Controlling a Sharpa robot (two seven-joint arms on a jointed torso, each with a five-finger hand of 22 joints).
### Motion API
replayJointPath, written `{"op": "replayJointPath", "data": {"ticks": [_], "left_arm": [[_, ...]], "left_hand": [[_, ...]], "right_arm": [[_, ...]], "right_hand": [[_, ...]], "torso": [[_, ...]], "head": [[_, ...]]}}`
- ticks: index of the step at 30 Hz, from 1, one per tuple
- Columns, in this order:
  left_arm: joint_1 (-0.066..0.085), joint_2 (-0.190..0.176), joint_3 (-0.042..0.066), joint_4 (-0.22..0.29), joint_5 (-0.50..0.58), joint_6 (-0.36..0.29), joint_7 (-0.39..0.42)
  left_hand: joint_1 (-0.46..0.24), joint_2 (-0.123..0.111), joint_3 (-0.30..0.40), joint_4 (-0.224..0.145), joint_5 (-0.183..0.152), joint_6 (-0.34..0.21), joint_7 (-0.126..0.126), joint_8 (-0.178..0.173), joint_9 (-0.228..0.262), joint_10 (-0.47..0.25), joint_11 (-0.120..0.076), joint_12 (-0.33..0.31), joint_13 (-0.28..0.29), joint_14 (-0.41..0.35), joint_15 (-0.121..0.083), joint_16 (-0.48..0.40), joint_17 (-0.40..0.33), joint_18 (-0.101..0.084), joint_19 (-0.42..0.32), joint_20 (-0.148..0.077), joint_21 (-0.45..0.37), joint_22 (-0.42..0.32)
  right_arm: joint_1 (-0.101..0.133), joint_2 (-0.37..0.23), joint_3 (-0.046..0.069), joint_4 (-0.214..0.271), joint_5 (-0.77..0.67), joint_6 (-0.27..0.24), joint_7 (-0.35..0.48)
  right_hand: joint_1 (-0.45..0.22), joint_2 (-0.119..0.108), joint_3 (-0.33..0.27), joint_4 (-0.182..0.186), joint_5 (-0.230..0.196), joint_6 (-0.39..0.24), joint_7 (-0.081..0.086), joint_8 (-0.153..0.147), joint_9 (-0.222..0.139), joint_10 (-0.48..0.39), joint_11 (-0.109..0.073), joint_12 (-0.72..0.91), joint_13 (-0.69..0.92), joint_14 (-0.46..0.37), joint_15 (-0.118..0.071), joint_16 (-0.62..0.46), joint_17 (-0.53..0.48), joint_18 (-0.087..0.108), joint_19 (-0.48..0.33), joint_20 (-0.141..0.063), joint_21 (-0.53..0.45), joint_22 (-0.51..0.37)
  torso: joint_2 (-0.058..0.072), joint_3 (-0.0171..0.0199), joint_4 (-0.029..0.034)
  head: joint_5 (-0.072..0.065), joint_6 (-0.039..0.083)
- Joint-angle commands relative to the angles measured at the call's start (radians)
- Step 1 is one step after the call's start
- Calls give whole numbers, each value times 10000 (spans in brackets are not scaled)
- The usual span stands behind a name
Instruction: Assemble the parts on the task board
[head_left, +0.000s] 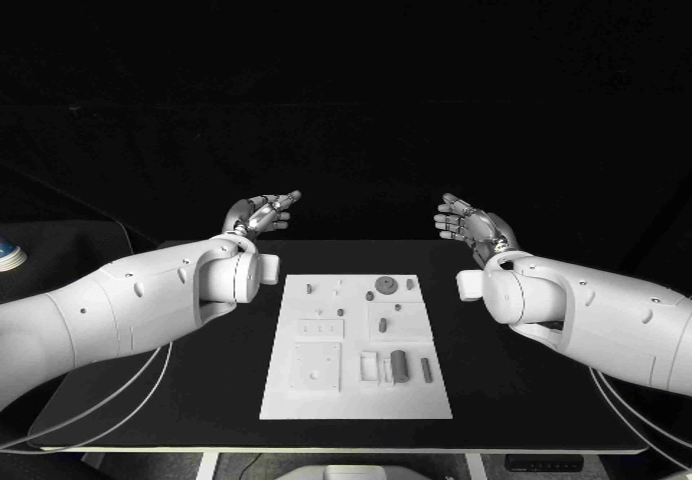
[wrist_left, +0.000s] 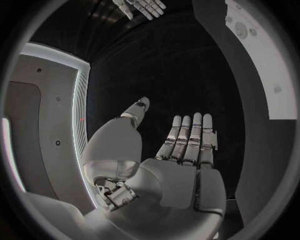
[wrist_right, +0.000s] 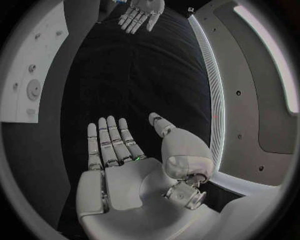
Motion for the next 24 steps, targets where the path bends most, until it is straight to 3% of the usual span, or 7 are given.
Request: {"op": "replayJointPath", "data": {"ticks": [1, 7, 12, 14, 15, 16, 24], "left_arm": [[344, 249, -157, -718, -399, 1607, -1454], [779, 534, -393, -1561, -512, 2209, -2068], [846, 578, -429, -1691, -530, 2302, -2163], [846, 578, -429, -1691, -530, 2302, -2163], [846, 578, -429, -1691, -530, 2302, -2163], [699, 527, -788, -1648, -737, 2961, -2144], [674, 130, -823, -1002, -1345, 3590, -2100]], "left_hand": [[337, 33, 117, -16, 71, 211, 73, 141, 175, 226, 48, 149, 112, 313, 19, 200, 154, -151, 183, -1, 351, 140], [404, 120, 107, -13, 73, 451, 154, 319, 276, 674, 97, 397, 220, 895, 10, 485, 260, -142, 583, -116, 687, 296], [581, 180, 132, -71, 83, 1026, 219, 589, 432, 1431, 144, 630, 291, 1998, 11, 852, 460, 16, 1408, -324, 1114, 423], [858, 256, 235, -161, 97, 1614, 251, 769, 525, 2424, 172, 864, 340, 3038, -25, 1165, 676, 227, 2212, -480, 1362, 438], [1044, 300, 352, -179, 93, 1996, 271, 850, 563, 3083, 183, 999, 366, 3515, -81, 1280, 791, 324, 2590, -537, 1439, 417], [1127, 308, 421, -184, 90, 2095, 277, 859, 568, 3247, 185, 1015, 363, 3659, -98, 1313, 828, 355, 2705, -553, 1457, 408], [2014, 388, 1087, -263, 92, 3399, 227, 1067, 667, 4955, 96, 1189, 372, 5278, -420, 1847, 1393, 722, 4211, -699, 1801, 393]], "right_arm": [[285, 180, -110, -724, -490, 2533, -1385], [741, 438, -314, -1814, -702, 4013, -2261], [926, 543, -396, -2255, -788, 4612, -2616], [964, 565, -413, -2345, -805, 4735, -2689], [972, 569, -417, -2365, -809, 4762, -2705], [716, 944, -416, -3579, -6239, 3952, -2254], [573, 1003, -415, -3627, -8194, 3507, -2270]], "right_hand": [[423, -33, 151, -206, 63, 247, 33, 204, 184, 284, 65, 216, 142, 360, 65, 214, 182, -63, 161, 53, 287, 157], [1372, -430, 289, -464, 66, 709, 35, 472, 292, 859, 73, 533, 268, 899, 74, 464, 397, -63, 331, 9, 518, 406], [2253, -747, 401, -430, 71, 1386, 45, 711, 397, 1709, 87, 836, 339, 1702, 101, 818, 643, -63, 804, -95, 1038, 692], [2580, -852, 449, -405, 76, 1723, 48, 796, 432, 2204, 88, 977, 357, 2225, 104, 1043, 779, -63, 1215, -179, 1346, 814], [2700, -890, 468, -409, 76, 1846, 51, 822, 443, 2393, 91, 1028, 363, 2400, 94, 1114, 824, -63, 1347, -207, 1432, 843], [2941, -968, 513, -417, 79, 2079, 49, 866, 459, 2776, 85, 1124, 371, 2736, 63, 1252, 911, -63, 1610, -262, 1580, 885], [3642, -1180, 656, -418, 82, 2809, 73, 914, 470, 4118, -7, 1379, 352, 4181, -130, 1930, 1325, 108, 2884, -491, 1974, 917]], "torso": [[-2, -1, -6], [-2, -1, -6], [-2, -1, -6], [-2, -1, -6], [-2, -1, -6], [11, -33, 10], [60, -67, 14]], "head": [[2, -5], [2, -5], [2, -5], [2, -5], [2, -5], [4, -39], [0, -12]]}}
